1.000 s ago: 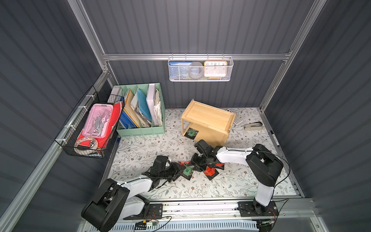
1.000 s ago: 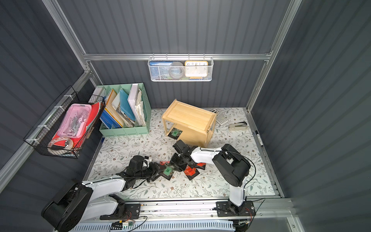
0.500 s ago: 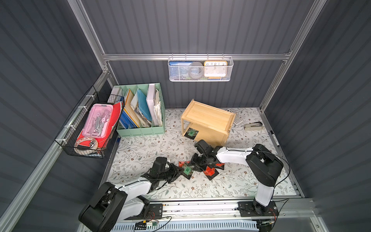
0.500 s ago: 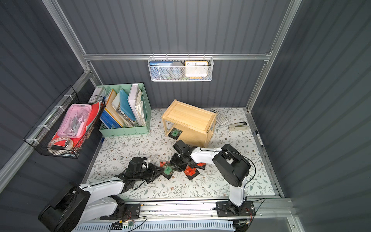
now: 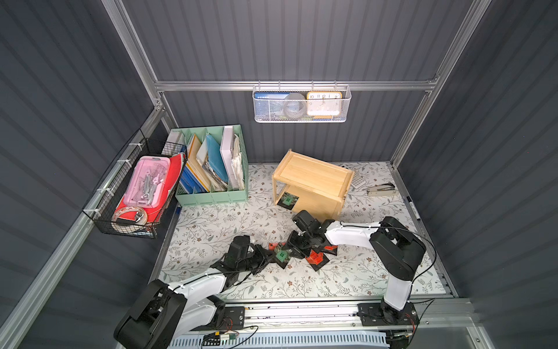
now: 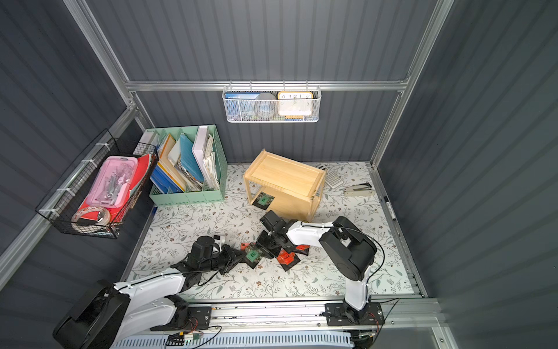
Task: Place the tea bags on the shelf by color
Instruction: Pick up the tea bag from the center of the board.
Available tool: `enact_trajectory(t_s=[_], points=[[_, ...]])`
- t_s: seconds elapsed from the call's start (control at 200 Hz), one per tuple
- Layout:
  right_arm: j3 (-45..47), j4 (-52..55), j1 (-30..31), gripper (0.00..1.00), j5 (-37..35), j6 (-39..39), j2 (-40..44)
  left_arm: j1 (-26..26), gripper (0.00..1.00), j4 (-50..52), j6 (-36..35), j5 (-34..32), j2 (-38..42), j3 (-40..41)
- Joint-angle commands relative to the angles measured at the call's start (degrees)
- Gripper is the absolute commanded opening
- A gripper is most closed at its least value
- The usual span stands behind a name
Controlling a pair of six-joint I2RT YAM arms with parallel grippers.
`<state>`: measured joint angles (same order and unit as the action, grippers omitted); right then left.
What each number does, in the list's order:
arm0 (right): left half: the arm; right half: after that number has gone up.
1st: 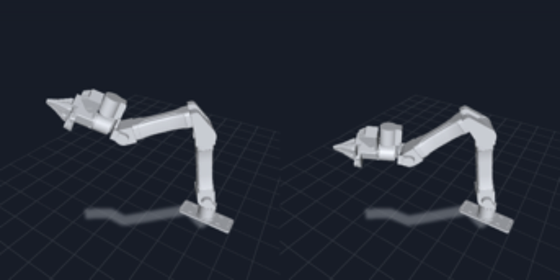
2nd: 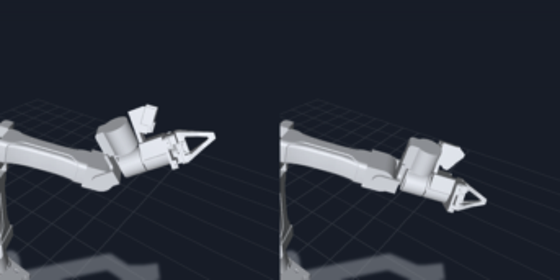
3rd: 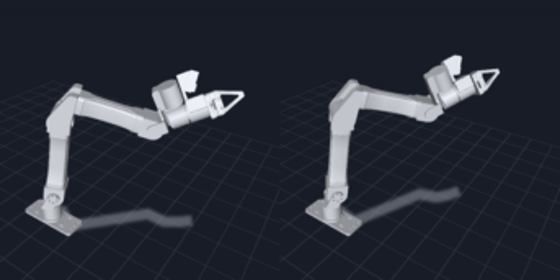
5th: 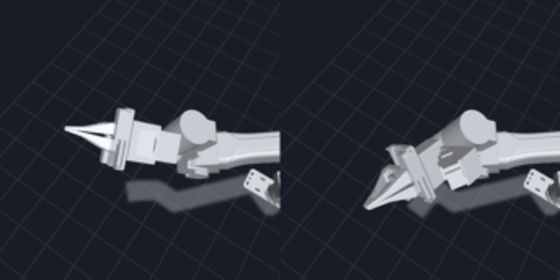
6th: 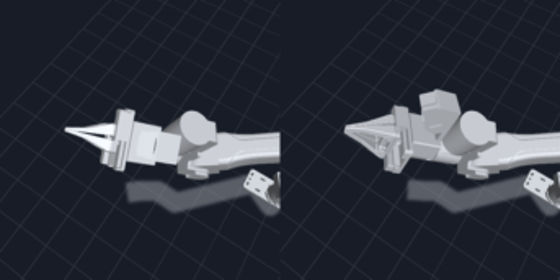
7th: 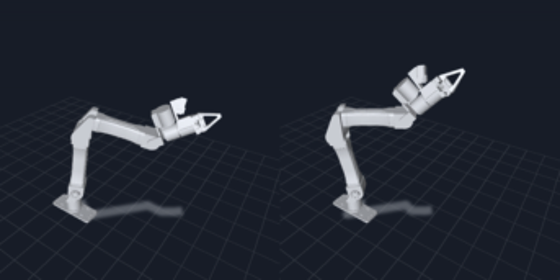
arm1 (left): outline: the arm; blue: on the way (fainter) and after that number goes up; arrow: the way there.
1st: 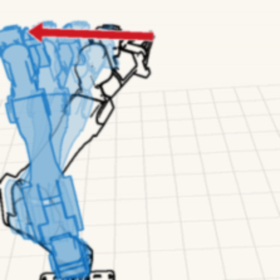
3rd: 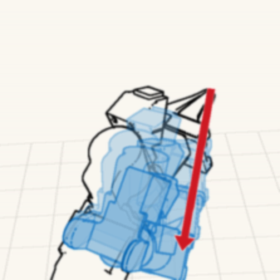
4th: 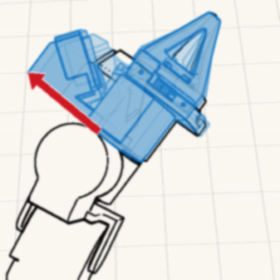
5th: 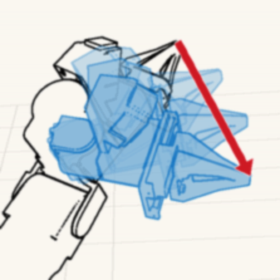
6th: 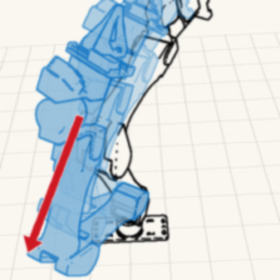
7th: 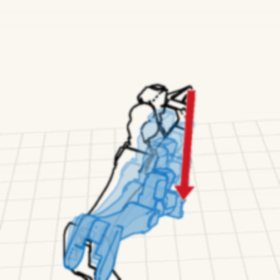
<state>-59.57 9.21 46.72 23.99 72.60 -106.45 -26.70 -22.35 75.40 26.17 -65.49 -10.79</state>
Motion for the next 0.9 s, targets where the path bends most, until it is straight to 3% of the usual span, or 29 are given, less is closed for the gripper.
enact_trajectory(t_s=[0.0, 0.21, 0.46, 0.895], points=[[0.31, 4.03, 0.4, 0.48, -0.87, -0.12, -2.79, -0.24, 0.11, 1.34, -0.34, -1.32, 0.99, -0.64], [-0.63, 4.3, 0.39, 0.48, -1.04, -0.81, -2.54, -0.28, 0.0, 1.21, -1.16, -1.19, -0.26, -1.47], [-1.6, 4.35, 0.3, 0.51, -2.24, -3.81, 0.85, -0.28, 0.0, 2.55, -3.29, -0.77, -1.79, -3.82], [-0.81, 9.82, 0.22, 0.55, -7.91, -13.17, 15.41, -0.27, 0.0, 8.46, -7.06, -0.98, 1.24, -10.19]])
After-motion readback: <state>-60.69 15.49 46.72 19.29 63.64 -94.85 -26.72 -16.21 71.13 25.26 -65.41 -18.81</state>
